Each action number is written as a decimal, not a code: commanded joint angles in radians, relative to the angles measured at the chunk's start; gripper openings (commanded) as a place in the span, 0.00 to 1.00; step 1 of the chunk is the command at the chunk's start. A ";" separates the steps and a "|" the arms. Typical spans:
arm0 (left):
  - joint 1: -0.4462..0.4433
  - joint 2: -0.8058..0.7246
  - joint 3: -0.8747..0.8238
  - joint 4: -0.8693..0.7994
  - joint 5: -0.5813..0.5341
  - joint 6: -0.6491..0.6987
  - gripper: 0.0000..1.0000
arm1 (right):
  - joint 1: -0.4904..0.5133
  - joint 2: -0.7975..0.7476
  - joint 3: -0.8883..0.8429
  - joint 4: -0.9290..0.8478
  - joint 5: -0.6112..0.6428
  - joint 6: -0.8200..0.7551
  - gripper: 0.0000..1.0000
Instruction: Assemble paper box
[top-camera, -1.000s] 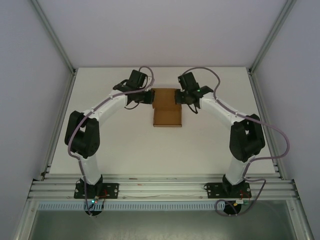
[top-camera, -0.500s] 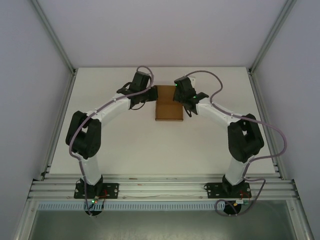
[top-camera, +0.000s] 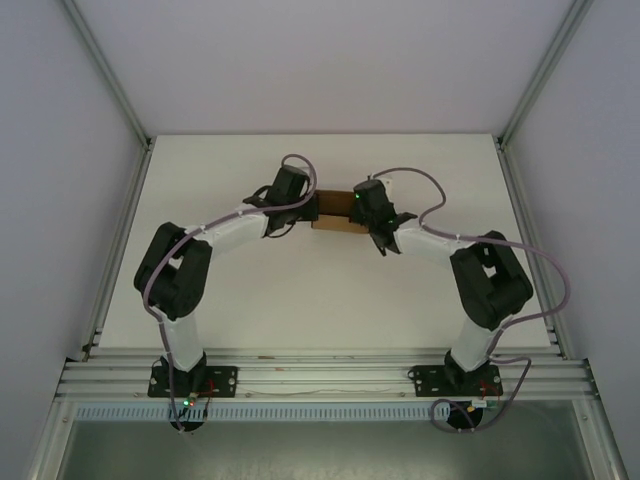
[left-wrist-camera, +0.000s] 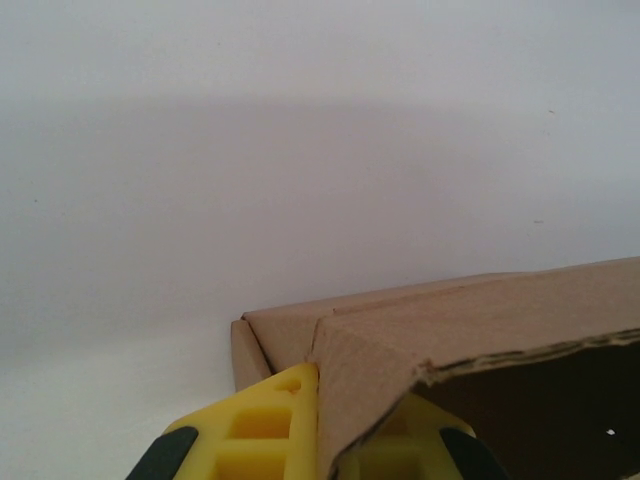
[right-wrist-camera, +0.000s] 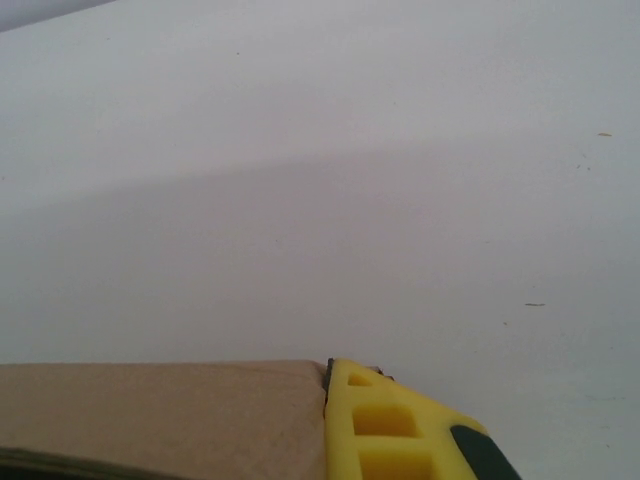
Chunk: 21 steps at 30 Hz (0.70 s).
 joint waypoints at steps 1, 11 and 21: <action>-0.018 -0.034 -0.058 -0.004 0.068 0.010 0.09 | 0.021 -0.045 -0.052 0.109 -0.010 -0.048 0.05; -0.016 -0.137 -0.051 -0.101 0.008 0.002 0.55 | 0.050 -0.084 -0.149 0.137 0.014 -0.178 0.06; 0.003 -0.289 -0.025 -0.273 -0.058 -0.034 1.00 | 0.086 -0.109 -0.217 0.199 0.030 -0.309 0.10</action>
